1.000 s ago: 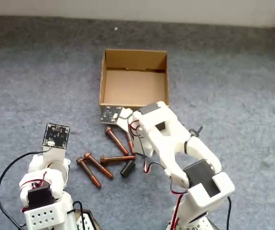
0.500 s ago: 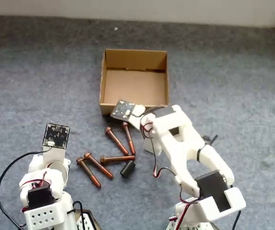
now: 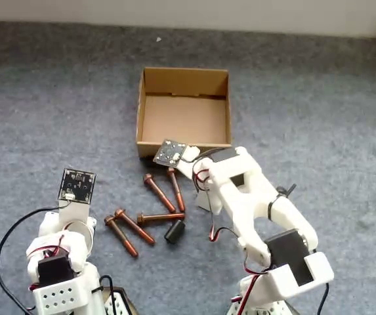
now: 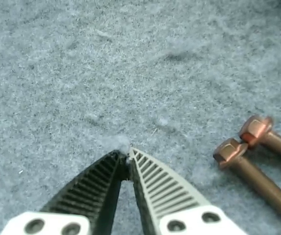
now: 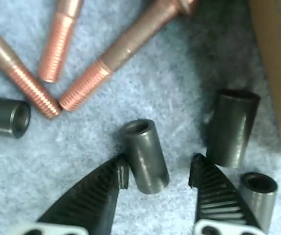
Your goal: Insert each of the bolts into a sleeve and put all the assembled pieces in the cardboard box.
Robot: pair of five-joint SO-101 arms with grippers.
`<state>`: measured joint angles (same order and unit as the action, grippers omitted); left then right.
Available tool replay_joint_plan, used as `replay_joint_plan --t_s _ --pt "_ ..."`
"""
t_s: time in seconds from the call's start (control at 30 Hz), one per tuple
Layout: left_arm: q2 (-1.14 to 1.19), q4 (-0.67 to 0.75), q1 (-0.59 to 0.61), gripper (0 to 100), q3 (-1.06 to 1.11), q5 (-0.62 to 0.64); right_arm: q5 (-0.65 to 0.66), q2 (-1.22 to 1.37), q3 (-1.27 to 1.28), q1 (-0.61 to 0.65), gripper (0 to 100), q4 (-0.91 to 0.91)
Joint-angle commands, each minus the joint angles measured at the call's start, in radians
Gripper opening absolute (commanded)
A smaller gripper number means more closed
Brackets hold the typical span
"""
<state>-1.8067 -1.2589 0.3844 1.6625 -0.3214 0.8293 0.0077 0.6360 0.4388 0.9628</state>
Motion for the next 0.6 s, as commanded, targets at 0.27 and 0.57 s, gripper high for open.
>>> replay_joint_plan --t_s 0.27,0.57 --pt "-0.002 0.003 0.013 1 -0.007 -0.011 0.002 -0.036 -0.007 0.051 0.2 0.137" --pt "-0.002 -0.005 0.013 2 -0.013 -0.011 -0.233 -0.433 0.033 0.045 0.5 0.213"
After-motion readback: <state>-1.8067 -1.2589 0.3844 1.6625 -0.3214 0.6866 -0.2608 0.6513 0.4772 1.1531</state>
